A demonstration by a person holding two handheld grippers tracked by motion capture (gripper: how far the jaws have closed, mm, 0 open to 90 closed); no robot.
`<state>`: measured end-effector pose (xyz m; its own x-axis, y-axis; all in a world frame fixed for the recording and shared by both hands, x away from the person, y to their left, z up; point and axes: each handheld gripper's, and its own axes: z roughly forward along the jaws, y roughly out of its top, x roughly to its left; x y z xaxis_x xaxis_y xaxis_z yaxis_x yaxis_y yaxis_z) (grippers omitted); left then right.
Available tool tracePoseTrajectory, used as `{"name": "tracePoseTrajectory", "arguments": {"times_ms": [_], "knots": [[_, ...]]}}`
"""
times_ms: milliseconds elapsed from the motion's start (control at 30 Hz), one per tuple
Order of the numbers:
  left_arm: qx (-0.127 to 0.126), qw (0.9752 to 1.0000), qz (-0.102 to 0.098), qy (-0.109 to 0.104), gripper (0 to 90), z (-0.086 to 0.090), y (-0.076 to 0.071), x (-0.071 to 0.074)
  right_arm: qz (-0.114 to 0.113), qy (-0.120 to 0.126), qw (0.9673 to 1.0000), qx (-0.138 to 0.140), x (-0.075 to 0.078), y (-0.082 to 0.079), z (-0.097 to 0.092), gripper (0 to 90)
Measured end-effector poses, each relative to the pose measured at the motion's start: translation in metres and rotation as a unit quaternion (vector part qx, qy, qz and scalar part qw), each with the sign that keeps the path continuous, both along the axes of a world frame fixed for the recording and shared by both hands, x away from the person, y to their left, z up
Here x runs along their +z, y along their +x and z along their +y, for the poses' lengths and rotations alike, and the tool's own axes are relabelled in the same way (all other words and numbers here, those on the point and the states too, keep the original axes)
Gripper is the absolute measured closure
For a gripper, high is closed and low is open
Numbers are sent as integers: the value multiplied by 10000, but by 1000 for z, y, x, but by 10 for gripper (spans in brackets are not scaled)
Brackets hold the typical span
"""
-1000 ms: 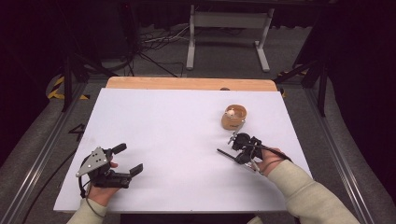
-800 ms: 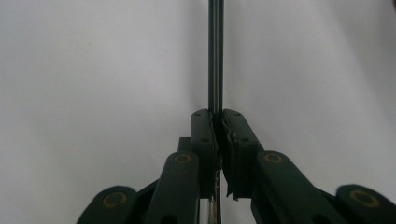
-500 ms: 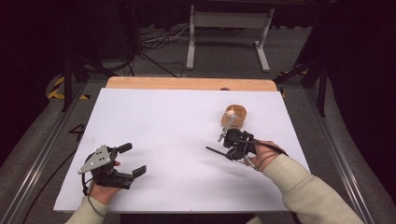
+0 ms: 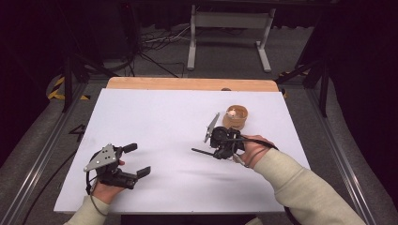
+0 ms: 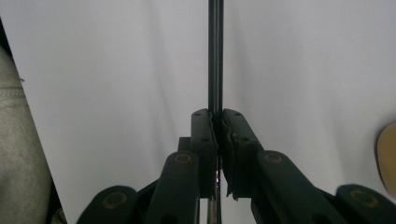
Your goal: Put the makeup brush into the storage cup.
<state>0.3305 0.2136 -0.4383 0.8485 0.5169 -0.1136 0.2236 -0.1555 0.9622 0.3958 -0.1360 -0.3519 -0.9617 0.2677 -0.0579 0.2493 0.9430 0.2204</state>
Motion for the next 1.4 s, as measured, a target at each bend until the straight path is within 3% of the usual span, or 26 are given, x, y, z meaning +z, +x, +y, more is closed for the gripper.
{"name": "tracePoseTrajectory", "arguments": {"times_ms": [267, 400, 633, 767, 933, 1133, 1400], "knots": [[-232, 9997, -5, 32, 13, -5, 6, 3, 32, -8, 9994, 331, 6, -2, 19, 836], [-319, 9994, 85, 60, 15, -9, 10, 3, 62, 3, 9988, 492, 8, -1, 28, 837], [-440, 9989, 26, 126, 14, -14, 15, 4, 83, -20, 9975, 697, 11, -1, 43, 837], [-736, 9969, 82, 262, 23, -21, 17, 7, 117, -64, 9963, 850, 11, -3, 54, 837], [-918, 9949, 41, 407, 23, -28, 19, 9, 172, -107, 9952, 957, 10, -6, 62, 837], [-1187, 9919, 12, 441, 59, -35, 21, 11, 205, -79, 9943, 1047, 10, -10, 67, 836], [-1561, 9860, 83, 578, 103, -49, 29, 12, 250, -120, 9924, 1202, 11, -12, 73, 837]]}}
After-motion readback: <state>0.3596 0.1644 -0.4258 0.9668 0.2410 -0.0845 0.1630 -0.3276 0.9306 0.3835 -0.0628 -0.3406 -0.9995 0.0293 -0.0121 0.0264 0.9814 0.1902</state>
